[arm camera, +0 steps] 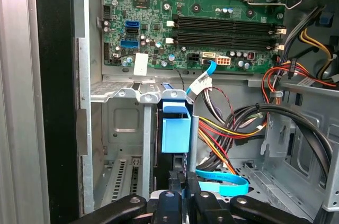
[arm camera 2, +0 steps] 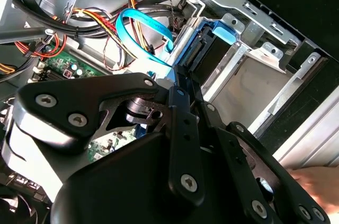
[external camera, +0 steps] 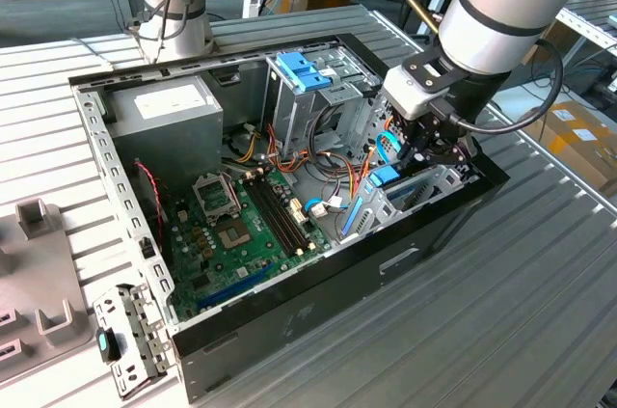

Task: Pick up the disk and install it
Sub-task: 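Insert the first disk wire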

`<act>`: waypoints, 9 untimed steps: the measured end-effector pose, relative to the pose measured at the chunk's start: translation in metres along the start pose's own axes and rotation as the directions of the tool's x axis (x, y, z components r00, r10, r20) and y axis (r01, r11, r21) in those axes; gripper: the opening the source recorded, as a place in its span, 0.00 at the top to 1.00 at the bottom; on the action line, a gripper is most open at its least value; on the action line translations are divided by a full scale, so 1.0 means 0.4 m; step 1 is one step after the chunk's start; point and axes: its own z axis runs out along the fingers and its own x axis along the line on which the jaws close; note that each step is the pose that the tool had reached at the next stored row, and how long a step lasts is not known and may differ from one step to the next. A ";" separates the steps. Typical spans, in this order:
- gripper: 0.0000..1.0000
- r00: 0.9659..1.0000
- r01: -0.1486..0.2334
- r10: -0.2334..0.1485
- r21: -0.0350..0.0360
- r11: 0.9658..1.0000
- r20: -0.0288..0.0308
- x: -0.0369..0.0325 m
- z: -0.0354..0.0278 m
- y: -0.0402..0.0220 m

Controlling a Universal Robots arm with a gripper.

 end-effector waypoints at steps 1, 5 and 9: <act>0.84 1.000 0.000 0.000 0.000 1.000 0.000 0.000 0.000 0.000; 0.77 1.000 0.000 0.000 0.000 1.000 0.000 0.000 0.001 0.000; 0.58 1.000 0.000 0.000 0.000 1.000 0.000 0.000 0.000 0.000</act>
